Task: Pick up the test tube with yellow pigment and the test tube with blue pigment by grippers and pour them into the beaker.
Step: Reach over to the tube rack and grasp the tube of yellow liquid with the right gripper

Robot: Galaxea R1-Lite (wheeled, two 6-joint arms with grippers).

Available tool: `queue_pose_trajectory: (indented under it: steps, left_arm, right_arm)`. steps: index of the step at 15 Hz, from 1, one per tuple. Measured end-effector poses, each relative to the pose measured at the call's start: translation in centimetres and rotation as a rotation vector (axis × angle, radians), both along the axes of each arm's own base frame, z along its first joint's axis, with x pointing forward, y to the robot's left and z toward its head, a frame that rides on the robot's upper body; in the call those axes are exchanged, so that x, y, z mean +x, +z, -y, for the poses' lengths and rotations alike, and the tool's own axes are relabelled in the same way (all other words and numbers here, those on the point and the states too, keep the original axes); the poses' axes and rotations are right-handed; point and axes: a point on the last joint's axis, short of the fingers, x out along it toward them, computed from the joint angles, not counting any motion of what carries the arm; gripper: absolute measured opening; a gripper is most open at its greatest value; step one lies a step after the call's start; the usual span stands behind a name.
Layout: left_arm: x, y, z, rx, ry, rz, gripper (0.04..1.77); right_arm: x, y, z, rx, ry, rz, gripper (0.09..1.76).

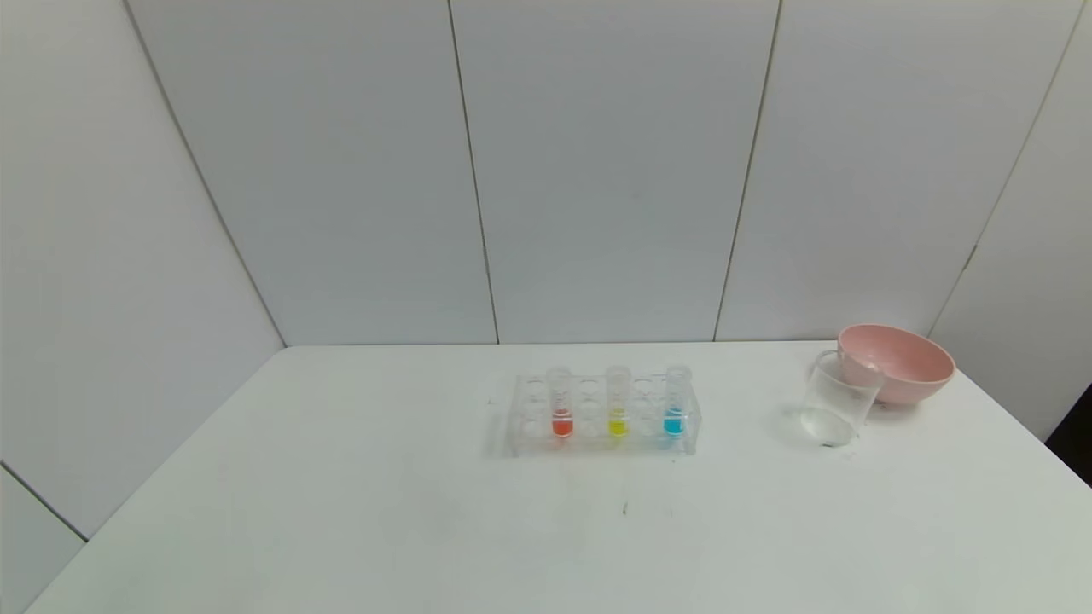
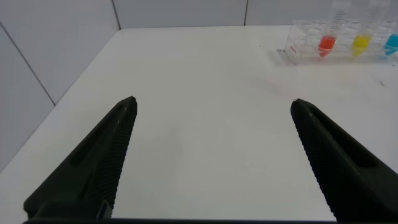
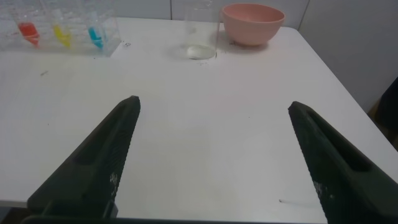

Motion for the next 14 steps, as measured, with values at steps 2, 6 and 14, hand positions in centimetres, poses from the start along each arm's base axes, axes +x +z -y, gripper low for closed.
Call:
queue_pose_trajectory:
  steps: [2,6,14]
  left_arm:
    - [0.00,0.00,0.00,0.000,0.000,0.000,1.76]
    - [0.00,0.00,0.00,0.000,0.000,0.000,1.76]
    - [0.00,0.00,0.00,0.000,0.000,0.000,1.76]
  right_arm:
    - [0.00,0.00,0.00,-0.001,0.000,0.000,1.71]
    - [0.00,0.00,0.00,0.000,-0.001,0.000,1.71]
    - [0.00,-0.05,0.00,-0.005,0.000,-0.005,1.71]
